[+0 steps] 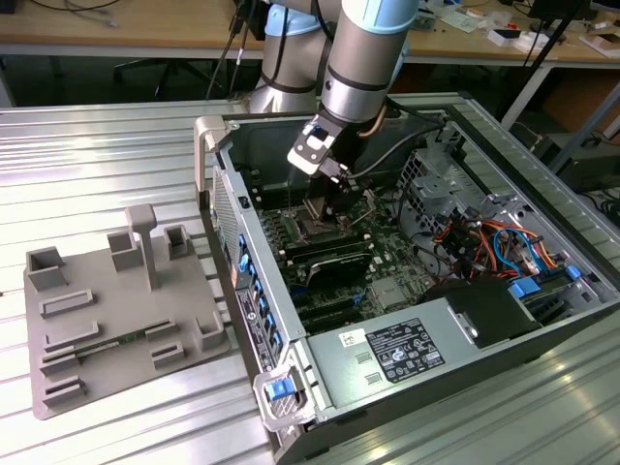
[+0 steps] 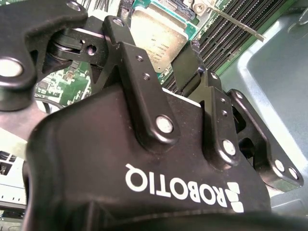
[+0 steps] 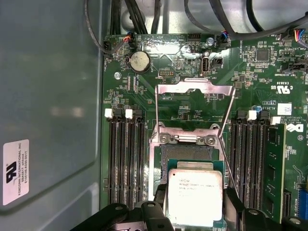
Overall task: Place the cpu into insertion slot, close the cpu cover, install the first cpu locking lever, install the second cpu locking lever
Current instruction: 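Place the cpu into insertion slot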
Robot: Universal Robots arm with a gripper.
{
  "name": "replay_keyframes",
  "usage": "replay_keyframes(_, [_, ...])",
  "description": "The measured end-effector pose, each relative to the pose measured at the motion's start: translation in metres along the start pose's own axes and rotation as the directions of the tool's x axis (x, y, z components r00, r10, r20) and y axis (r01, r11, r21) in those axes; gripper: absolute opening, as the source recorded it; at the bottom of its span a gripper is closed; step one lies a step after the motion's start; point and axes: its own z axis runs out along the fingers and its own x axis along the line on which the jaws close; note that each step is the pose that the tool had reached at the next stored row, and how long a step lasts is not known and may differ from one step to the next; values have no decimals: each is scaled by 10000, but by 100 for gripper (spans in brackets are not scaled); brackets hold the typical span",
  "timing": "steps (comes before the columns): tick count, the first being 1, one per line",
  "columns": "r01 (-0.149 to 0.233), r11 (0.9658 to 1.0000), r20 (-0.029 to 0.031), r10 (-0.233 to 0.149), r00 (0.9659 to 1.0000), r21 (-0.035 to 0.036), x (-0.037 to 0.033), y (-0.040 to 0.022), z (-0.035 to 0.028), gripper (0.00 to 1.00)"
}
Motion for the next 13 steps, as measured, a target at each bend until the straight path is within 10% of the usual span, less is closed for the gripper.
replay_keyframes(13, [0, 10000, 1, 0, 10000, 1, 2, 0, 39, 55])
